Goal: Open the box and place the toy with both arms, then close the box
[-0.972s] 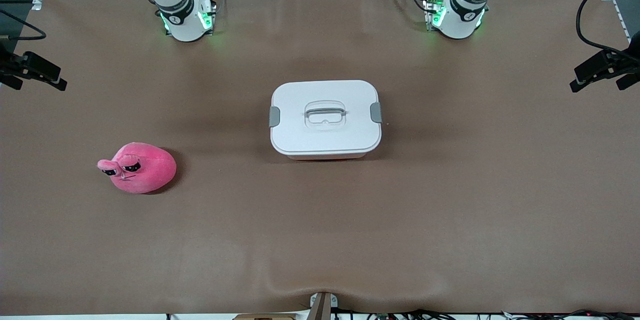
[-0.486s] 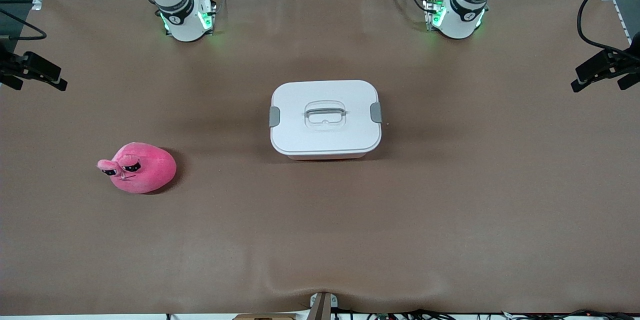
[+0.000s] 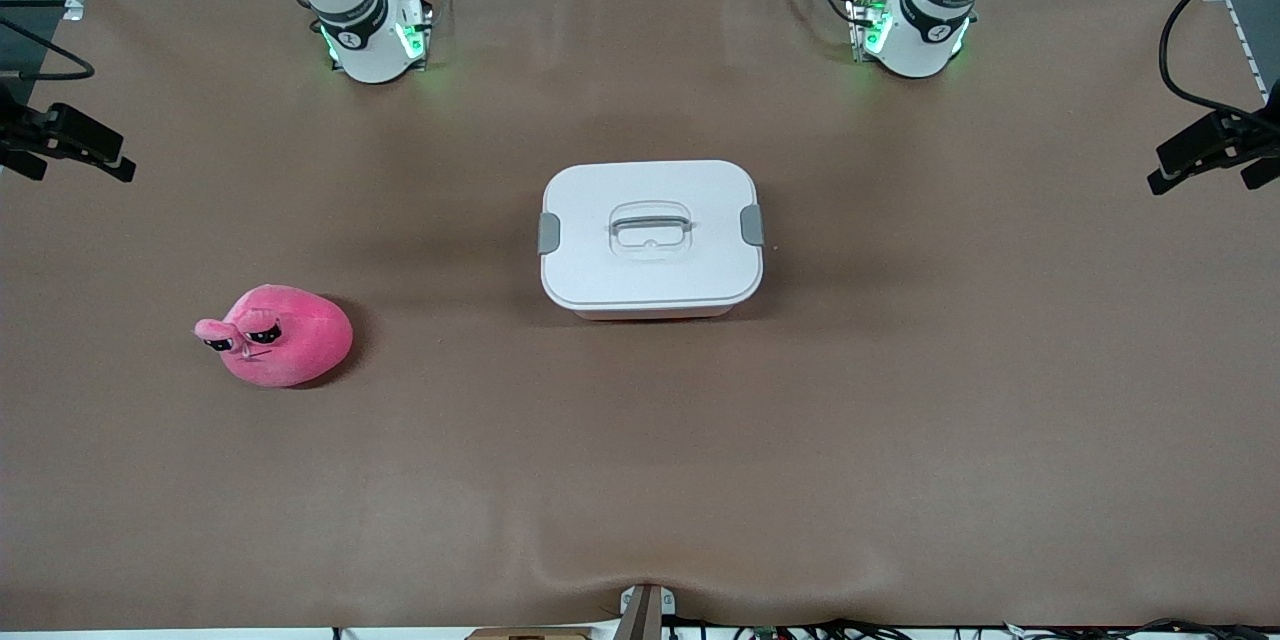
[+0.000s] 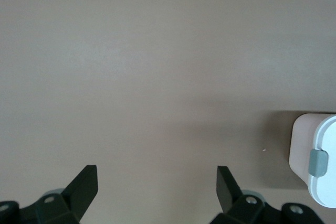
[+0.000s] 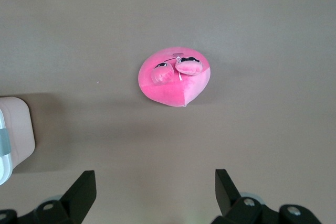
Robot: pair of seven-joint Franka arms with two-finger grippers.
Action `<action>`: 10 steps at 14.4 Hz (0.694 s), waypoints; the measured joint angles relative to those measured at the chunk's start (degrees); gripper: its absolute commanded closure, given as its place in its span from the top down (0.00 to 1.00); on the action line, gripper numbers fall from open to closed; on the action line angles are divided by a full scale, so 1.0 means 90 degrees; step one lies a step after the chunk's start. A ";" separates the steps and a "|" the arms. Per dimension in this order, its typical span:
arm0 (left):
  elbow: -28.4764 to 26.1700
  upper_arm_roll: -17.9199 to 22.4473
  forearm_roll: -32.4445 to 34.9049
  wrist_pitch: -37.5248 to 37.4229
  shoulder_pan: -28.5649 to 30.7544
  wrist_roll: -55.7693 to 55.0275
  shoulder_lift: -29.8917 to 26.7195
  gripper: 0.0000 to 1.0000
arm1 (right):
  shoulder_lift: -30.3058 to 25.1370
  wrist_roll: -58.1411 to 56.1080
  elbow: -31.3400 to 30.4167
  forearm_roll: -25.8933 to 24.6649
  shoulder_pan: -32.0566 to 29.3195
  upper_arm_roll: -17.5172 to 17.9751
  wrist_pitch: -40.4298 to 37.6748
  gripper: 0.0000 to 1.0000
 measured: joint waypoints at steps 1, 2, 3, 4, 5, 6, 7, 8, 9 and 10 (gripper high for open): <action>0.0044 0.0000 0.0001 0.0001 0.0000 0.0000 0.0058 1.00 | 0.0000 0.0000 0.0000 0.0000 0.0000 0.0000 0.0000 1.00; 0.0078 0.0000 0.0001 0.0009 0.0000 0.0000 0.0113 1.00 | 0.0000 0.0000 0.0000 0.0000 0.0000 0.0001 0.0001 1.00; 0.0115 0.0002 0.0001 0.0023 0.0001 0.0000 0.0170 1.00 | 0.0001 0.0000 0.0000 0.0000 0.0000 0.0001 0.0003 1.00; 0.0146 0.0006 0.0001 0.0032 0.0004 0.0000 0.0224 1.00 | 0.0001 0.0000 0.0000 0.0000 0.0000 0.0002 0.0004 1.00; 0.0175 0.0009 0.0001 0.0041 0.0007 0.0000 0.0279 1.00 | 0.0001 0.0000 0.0000 0.0000 0.0000 0.0002 0.0004 1.00; 0.0196 0.0011 0.0001 0.0042 0.0010 0.0000 0.0332 1.00 | 0.0001 0.0000 0.0000 0.0000 0.0000 0.0002 0.0005 1.00; 0.0212 0.0013 0.0001 0.0043 0.0013 0.0000 0.0385 1.00 | 0.0001 0.0000 0.0000 0.0000 0.0000 0.0002 0.0007 1.00; 0.0227 0.0020 0.0001 0.0044 0.0014 0.0000 0.0440 1.00 | 0.0001 0.0000 0.0000 0.0000 0.0000 0.0003 0.0007 1.00; 0.0240 0.0025 0.0001 0.0054 0.0016 0.0000 0.0495 1.00 | 0.0001 0.0000 0.0000 0.0000 0.0001 0.0004 0.0008 1.00; 0.0260 0.0028 0.0001 0.0074 0.0016 -0.0015 0.0546 1.00 | 0.0001 0.0000 0.0000 0.0000 0.0001 0.0005 0.0008 1.00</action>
